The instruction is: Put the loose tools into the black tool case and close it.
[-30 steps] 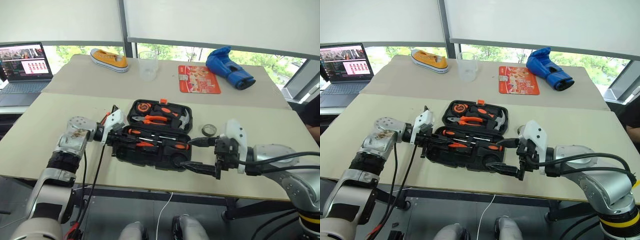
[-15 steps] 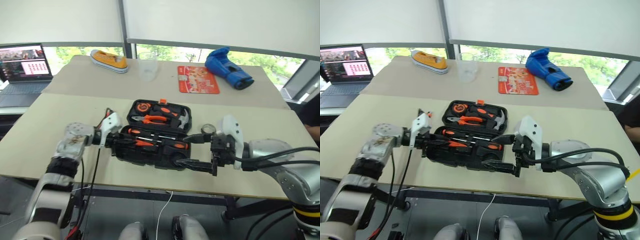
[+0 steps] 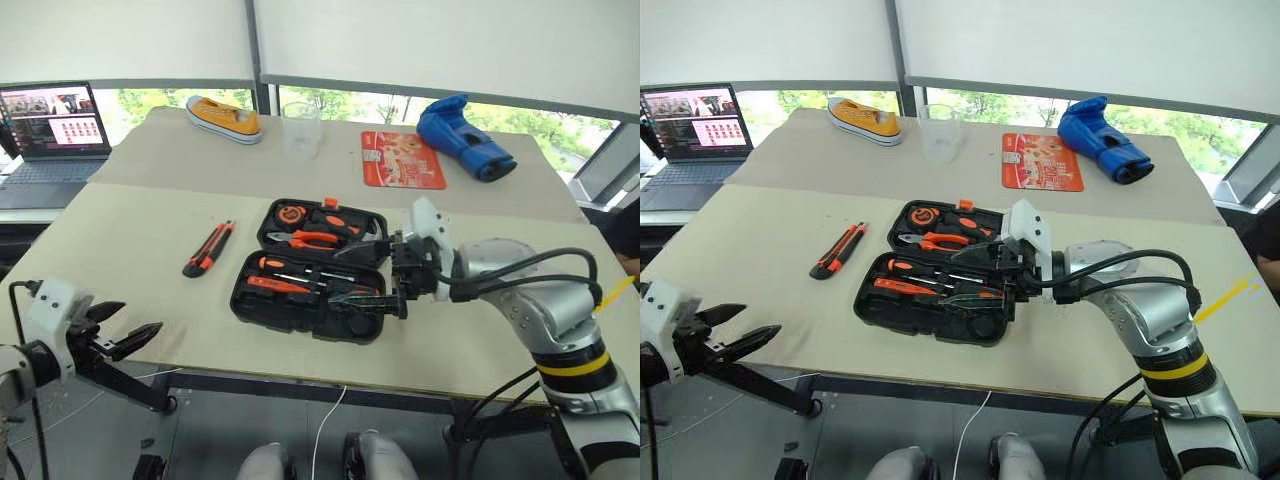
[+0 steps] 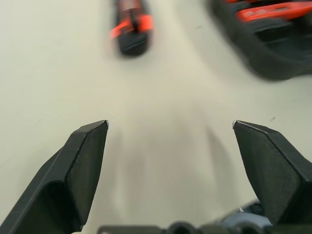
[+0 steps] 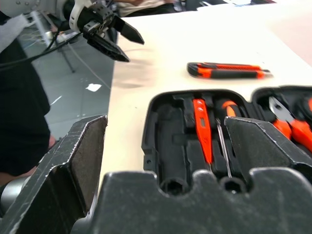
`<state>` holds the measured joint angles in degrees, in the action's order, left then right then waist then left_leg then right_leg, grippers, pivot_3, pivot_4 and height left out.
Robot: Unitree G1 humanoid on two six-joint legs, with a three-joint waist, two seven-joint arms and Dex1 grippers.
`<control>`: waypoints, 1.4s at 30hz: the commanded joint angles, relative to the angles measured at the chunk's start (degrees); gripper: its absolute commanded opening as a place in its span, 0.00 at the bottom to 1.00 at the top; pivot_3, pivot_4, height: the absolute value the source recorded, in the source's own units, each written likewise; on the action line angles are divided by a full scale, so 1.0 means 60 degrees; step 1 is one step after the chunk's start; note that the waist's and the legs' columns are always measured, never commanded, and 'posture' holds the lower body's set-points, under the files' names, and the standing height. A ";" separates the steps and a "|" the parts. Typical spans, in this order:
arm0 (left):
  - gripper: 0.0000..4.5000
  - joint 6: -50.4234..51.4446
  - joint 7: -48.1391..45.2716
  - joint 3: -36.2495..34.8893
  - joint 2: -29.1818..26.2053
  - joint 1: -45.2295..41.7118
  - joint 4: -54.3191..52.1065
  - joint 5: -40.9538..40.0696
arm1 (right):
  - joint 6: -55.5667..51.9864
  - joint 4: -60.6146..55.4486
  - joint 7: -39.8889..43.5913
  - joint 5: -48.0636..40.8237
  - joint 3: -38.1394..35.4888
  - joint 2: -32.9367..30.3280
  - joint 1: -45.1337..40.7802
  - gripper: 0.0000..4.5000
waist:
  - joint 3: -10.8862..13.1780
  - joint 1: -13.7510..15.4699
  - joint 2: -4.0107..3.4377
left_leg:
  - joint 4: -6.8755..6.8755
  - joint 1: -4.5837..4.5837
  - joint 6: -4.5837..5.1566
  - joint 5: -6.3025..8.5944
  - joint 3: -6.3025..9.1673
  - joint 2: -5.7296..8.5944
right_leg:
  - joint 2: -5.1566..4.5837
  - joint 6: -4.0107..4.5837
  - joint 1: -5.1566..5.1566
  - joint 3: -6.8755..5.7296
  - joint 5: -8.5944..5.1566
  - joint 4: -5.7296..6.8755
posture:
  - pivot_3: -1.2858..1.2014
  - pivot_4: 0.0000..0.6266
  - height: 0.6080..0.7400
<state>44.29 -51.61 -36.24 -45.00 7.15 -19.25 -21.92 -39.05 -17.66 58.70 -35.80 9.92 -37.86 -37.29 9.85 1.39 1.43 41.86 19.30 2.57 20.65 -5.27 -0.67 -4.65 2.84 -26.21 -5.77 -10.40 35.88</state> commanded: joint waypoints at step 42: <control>0.40 -0.5671 -0.6815 0.8539 -0.0826 -0.9330 0.6078 0.1058 | -0.1155 -0.3583 -0.1821 -0.1056 -0.2468 -0.1708 0.3341 1.00 | 0.0005 -0.0166 0.0035 | 0.0010 0.0087 -0.0038 -0.0029 -0.0046 0.0001 | 0.0043 0.0011 -0.0021 -0.0187 0.0008 0.0011 | 0.52 0.24 0.88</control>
<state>13.18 -91.04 10.89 -48.81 -48.72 21.14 -13.78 -46.47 -36.67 49.15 -41.66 -2.63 -47.83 -17.49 9.87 0.39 1.64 41.94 19.84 2.34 20.48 -5.53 -0.67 -4.40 2.91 -26.32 -6.91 -10.35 35.94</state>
